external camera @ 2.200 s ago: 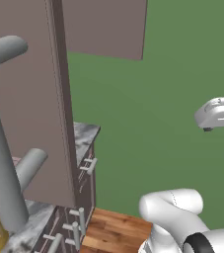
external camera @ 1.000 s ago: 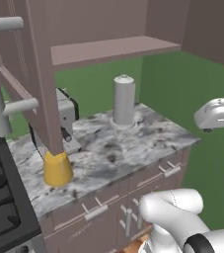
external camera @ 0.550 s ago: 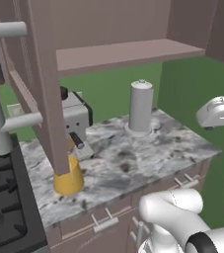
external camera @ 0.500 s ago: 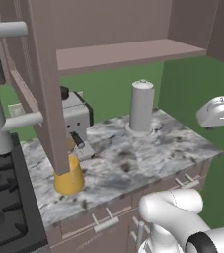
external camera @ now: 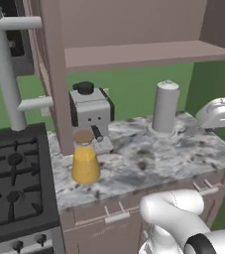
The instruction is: There is a tray on the dining counter. Grab the cup, mug, and pitcher and place them on the tray. The pitcher may be placed next to the tray if it cannot fit the tray.
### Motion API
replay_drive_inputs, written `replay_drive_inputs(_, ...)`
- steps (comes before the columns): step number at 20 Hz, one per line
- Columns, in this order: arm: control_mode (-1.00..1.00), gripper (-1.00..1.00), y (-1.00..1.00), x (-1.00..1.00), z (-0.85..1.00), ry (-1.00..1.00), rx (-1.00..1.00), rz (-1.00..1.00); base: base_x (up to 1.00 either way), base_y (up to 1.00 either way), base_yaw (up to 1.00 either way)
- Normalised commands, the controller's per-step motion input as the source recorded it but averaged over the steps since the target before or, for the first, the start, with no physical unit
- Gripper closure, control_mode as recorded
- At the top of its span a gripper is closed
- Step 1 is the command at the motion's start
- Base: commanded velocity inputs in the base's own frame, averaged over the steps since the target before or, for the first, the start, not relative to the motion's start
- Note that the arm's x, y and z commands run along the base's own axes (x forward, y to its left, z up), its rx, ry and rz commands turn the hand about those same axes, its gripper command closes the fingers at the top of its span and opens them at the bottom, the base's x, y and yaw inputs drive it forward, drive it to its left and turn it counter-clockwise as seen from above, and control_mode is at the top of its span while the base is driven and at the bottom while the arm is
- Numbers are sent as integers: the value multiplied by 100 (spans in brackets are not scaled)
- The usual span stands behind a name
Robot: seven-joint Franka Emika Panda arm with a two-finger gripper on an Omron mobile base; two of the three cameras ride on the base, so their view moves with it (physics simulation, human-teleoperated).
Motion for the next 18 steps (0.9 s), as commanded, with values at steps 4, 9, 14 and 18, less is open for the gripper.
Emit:
replay_drive_inputs(4, 100, -100, 0, 0, 0, 0, 0, 0, 19, 0, 38)
replay_drive_inputs(9, 100, -100, 0, 0, 0, 0, 0, 0, 24, 0, 35)
replay_drive_inputs(14, 100, -100, 0, 0, 0, 0, 0, 0, 23, 0, 25)
replay_drive_inputs(18, 100, -100, 0, 0, 0, 0, 0, 0, 26, 0, 11)
